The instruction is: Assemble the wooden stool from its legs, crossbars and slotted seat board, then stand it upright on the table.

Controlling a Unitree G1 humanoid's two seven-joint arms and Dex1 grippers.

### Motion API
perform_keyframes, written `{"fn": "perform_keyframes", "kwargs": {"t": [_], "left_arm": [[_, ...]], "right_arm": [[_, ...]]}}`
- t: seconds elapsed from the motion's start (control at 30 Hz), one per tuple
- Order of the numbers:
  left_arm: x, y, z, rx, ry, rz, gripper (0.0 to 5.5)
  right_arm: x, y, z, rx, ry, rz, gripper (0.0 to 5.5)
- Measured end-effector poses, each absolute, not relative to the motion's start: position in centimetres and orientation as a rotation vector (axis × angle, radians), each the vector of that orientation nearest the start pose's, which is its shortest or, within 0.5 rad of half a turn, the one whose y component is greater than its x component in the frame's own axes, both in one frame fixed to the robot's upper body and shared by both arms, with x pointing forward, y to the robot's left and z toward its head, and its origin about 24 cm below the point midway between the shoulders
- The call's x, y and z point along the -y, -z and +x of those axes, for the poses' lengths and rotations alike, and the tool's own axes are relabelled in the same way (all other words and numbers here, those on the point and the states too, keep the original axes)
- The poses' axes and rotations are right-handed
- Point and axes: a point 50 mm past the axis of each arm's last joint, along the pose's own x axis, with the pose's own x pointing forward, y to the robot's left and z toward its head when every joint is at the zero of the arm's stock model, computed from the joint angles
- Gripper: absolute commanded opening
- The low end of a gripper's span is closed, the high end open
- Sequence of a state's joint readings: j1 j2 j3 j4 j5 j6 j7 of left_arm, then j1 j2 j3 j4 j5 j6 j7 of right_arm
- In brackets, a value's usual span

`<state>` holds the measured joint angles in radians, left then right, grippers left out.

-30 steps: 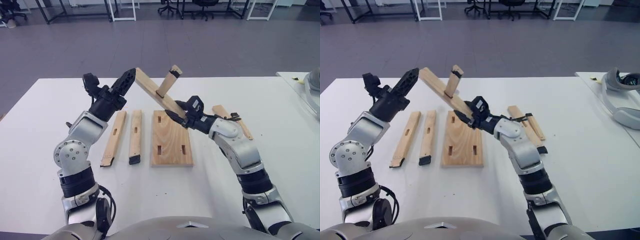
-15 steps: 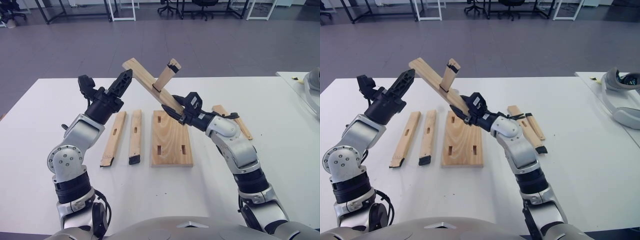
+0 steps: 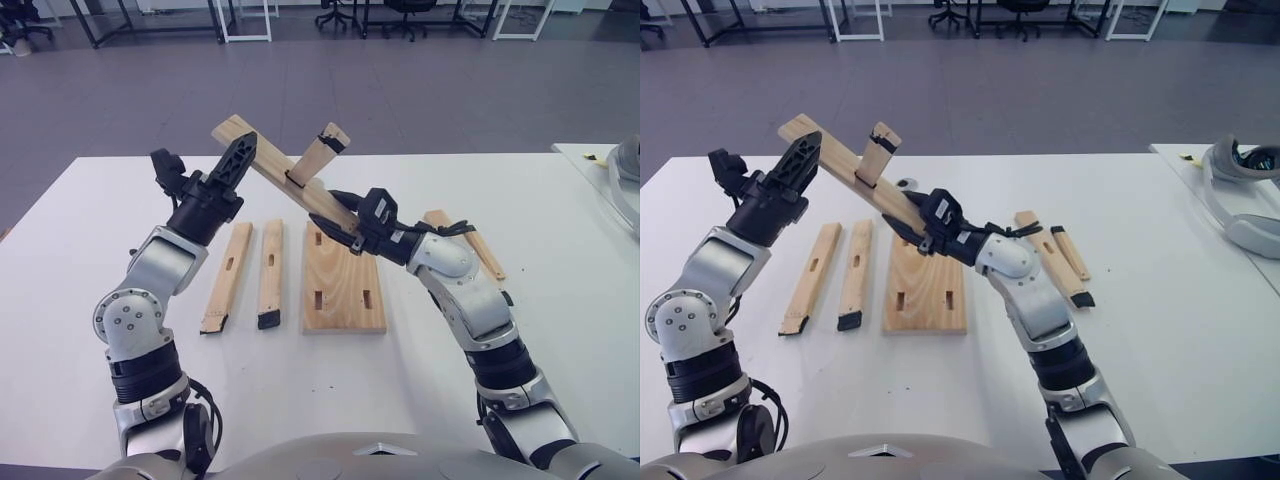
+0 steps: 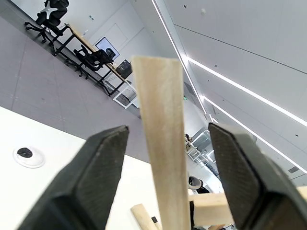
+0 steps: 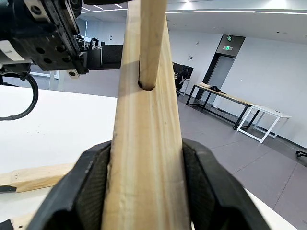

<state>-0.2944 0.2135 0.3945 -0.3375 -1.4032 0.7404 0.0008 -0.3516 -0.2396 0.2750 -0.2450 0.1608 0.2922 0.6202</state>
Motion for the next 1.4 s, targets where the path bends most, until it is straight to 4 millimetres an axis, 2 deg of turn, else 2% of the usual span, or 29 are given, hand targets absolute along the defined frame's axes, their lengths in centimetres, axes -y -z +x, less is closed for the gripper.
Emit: {"fn": "perform_keyframes", "kwargs": {"t": [0.03, 0.3, 0.53, 0.57, 0.63, 0.77, 0.87, 1.0, 1.1, 1.17, 1.23, 1.37, 1.4], "left_arm": [[-18.2, -18.1, 26.4, 0.09, 0.576, -0.955, 2.46], [-18.0, -18.1, 26.3, 0.076, 0.594, -0.932, 1.04], [-17.8, -18.2, 25.2, 0.109, 0.579, -0.89, 1.02], [-17.7, -18.2, 24.8, 0.113, 0.561, -0.866, 1.02], [-17.9, -17.9, 24.0, 0.106, 0.508, -0.853, 1.02], [-18.7, -17.1, 22.3, 0.079, 0.327, -0.803, 1.02], [-18.9, -16.8, 20.4, 0.056, 0.146, -0.764, 1.02], [-18.6, -16.2, 18.1, 0.008, 0.007, -0.707, 1.02], [-18.4, -14.8, 17.1, -0.069, -0.056, -0.681, 1.02], [-18.3, -14.5, 16.9, -0.071, -0.072, -0.692, 1.02], [-18.1, -14.1, 16.7, -0.082, -0.08, -0.725, 1.02], [-17.8, -13.8, 16.7, -0.089, -0.08, -0.746, 1.02], [-17.8, -13.8, 16.7, -0.088, -0.08, -0.743, 1.02]], "right_arm": [[6.9, -14.2, 26.9, 0.188, -1.003, -0.223, 2.09], [7.3, -14.3, 26.8, 0.207, -1.019, -0.258, 2.09], [7.2, -14.2, 26.7, 0.197, -1.043, -0.239, 2.09], [7.2, -14.0, 26.6, 0.184, -1.055, -0.228, 2.46], [7.4, -13.3, 26.1, 0.142, -1.08, -0.214, 2.79], [10.1, -10.1, 25.1, -0.031, -1.044, -0.287, 3.55], [13.8, -8.5, 24.6, -0.135, -0.923, -0.35, 3.57], [16.0, -7.9, 25.6, -0.161, -0.753, -0.4, 3.57], [16.3, -7.0, 25.9, -0.172, -0.688, -0.413, 3.57], [16.4, -6.7, 25.8, -0.174, -0.676, -0.423, 3.57], [16.7, -5.9, 25.5, -0.197, -0.671, -0.498, 3.57], [16.8, -3.3, 23.5, -0.302, -0.784, -0.624, 3.57], [16.7, -3.3, 23.4, -0.298, -0.804, -0.636, 3.57]]}}
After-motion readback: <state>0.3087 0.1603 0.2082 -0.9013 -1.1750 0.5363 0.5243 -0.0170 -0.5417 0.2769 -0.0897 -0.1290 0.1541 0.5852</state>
